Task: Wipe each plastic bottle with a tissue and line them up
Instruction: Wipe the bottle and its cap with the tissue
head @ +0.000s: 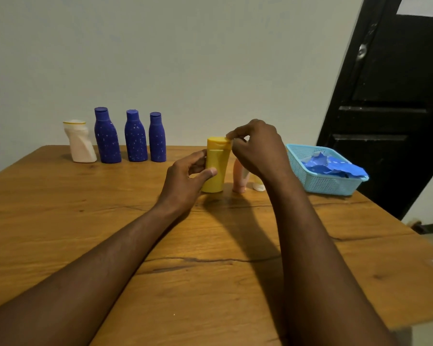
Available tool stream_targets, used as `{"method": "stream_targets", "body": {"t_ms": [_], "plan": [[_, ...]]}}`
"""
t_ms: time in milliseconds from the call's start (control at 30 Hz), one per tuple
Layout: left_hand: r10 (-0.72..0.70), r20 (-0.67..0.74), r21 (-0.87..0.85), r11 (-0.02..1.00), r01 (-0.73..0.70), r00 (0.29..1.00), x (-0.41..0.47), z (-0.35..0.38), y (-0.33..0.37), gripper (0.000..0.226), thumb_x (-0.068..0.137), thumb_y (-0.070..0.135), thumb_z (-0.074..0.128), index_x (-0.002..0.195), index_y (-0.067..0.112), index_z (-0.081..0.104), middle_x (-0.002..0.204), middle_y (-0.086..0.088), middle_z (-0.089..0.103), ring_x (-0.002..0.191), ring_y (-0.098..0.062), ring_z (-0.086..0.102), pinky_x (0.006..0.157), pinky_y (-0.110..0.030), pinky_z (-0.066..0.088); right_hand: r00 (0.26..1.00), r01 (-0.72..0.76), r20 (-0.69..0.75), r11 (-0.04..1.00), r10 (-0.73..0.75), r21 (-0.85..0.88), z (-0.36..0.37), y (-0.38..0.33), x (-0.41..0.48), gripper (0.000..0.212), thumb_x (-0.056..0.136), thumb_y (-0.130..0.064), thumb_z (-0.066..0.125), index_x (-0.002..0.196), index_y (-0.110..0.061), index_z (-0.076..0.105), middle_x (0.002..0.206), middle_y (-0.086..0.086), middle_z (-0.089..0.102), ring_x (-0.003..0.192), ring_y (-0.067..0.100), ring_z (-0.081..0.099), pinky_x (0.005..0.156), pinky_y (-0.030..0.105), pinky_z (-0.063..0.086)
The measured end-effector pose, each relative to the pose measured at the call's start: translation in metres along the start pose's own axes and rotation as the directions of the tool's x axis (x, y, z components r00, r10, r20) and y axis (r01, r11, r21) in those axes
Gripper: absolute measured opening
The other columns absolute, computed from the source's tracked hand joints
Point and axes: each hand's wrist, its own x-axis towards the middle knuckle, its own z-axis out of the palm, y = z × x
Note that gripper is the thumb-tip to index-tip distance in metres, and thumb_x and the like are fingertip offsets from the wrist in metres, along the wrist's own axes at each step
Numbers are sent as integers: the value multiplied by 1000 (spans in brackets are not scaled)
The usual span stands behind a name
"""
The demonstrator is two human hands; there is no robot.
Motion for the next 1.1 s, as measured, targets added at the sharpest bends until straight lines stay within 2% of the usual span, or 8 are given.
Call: {"method": "stream_targets", "body": {"t_ms": [100,200,367,500,633,733,933,1100], "plan": [[-5,-3,-5,1000,5,1000,2,2,-1,58,97,24,71,152,22,52,141,6,64,124,-8,61,98,-27,55,1000,-8,9,1000,8,-11,0,2,1,32,92,-17,56,117,-19,75,122,-2,69,87,5,49,59,15,32],[-4,-5,-9,1000,4,1000,2,2,-2,57,97,24,72,151,23,52,140,6,65,125,-8,61,97,-26,55,1000,-16,15,1000,16,-13,-1,2,0,33,91,-17,55,118,-20,74,126,-3,68,90,5,50,68,22,37],[2,-5,-9,1000,-2,1000,1,1,-3,56,96,25,72,149,23,54,137,7,66,123,-8,62,94,-22,53,999,-18,30,1000,18,-19,-2,-2,-2,33,92,-17,55,120,-20,73,128,-2,67,106,11,60,73,23,37],[-2,-9,-11,1000,2,1000,0,1,-3,55,96,25,72,148,23,55,137,8,66,121,-8,62,91,-20,52,999,-19,28,1000,19,-20,-2,-2,-2,33,92,-17,55,120,-19,73,127,-3,68,99,8,58,71,23,37],[-2,-6,-24,1000,2,1000,-1,3,-1,55,96,24,72,148,22,56,137,10,65,117,-2,61,90,-20,53,1000,-16,17,1000,17,-14,0,-1,-2,33,91,-16,55,118,-19,74,125,-3,69,96,7,56,75,23,39],[-7,0,-35,999,7,1000,0,3,-1,55,96,24,72,148,22,55,138,9,64,118,-3,61,92,-23,55,1000,-21,13,1000,21,-14,0,0,-1,33,92,-16,55,119,-18,74,125,-3,69,92,4,51,75,24,40],[-13,15,-27,1000,13,1000,1,4,-4,57,97,24,71,151,23,52,142,6,63,125,-8,59,92,-21,53,1000,-20,7,999,20,-30,1,0,-1,34,91,-17,55,120,-19,73,125,-2,69,104,11,61,77,24,41],[-28,35,-5,1000,28,999,2,2,-8,60,98,25,71,153,25,49,142,6,62,125,-8,60,92,-20,53,1000,-18,17,999,19,-36,2,0,-2,35,92,-19,55,123,-19,72,128,-1,68,109,14,62,78,24,41]]}}
